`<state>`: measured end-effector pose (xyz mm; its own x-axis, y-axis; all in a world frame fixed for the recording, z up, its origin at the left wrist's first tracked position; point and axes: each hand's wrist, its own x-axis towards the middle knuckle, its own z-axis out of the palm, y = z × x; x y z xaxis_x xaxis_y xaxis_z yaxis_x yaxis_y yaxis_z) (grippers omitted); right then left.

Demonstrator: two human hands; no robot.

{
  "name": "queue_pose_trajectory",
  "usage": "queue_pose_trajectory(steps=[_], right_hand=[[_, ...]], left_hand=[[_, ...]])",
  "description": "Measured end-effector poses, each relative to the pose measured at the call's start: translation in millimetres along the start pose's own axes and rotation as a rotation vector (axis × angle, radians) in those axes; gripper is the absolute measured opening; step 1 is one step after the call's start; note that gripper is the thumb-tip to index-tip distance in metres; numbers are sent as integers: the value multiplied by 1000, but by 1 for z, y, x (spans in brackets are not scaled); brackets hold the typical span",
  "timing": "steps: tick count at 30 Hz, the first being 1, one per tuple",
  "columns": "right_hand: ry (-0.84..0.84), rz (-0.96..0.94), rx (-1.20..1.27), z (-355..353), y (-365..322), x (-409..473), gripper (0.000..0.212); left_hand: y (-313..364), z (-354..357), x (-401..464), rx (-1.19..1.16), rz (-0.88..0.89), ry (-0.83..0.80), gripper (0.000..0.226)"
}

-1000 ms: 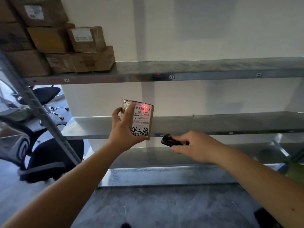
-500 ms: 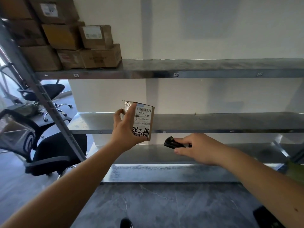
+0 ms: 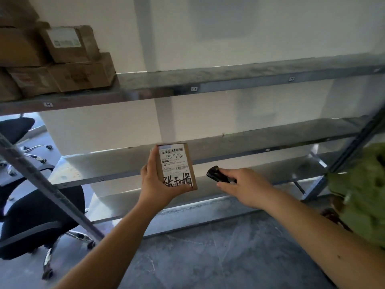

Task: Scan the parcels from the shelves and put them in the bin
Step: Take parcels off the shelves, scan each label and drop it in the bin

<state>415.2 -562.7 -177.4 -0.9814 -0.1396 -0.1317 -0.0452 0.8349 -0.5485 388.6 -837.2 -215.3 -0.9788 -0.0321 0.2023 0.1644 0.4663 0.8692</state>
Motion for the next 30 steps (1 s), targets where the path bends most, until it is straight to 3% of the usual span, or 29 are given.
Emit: queue_pose_trajectory(steps=[6,11,15,24,30], right_hand=[[146,189,48,19,20,-10,58],[258,403,-115,49,27,-26,68],[347,514,-119,78,25,-31,75],[478,898,-99,118,5,-54,72],[539,1072,-37,132,6,-83,71]], left_hand=[[-10,28,24,-226,-71,-188,150],[-8,44,34,-328,-12,-340,145],[-9,58,46,-308,58,-476,146],[-13,102,58,-223,269,-788,149],[-8,140,50,-243,299,-983,148]])
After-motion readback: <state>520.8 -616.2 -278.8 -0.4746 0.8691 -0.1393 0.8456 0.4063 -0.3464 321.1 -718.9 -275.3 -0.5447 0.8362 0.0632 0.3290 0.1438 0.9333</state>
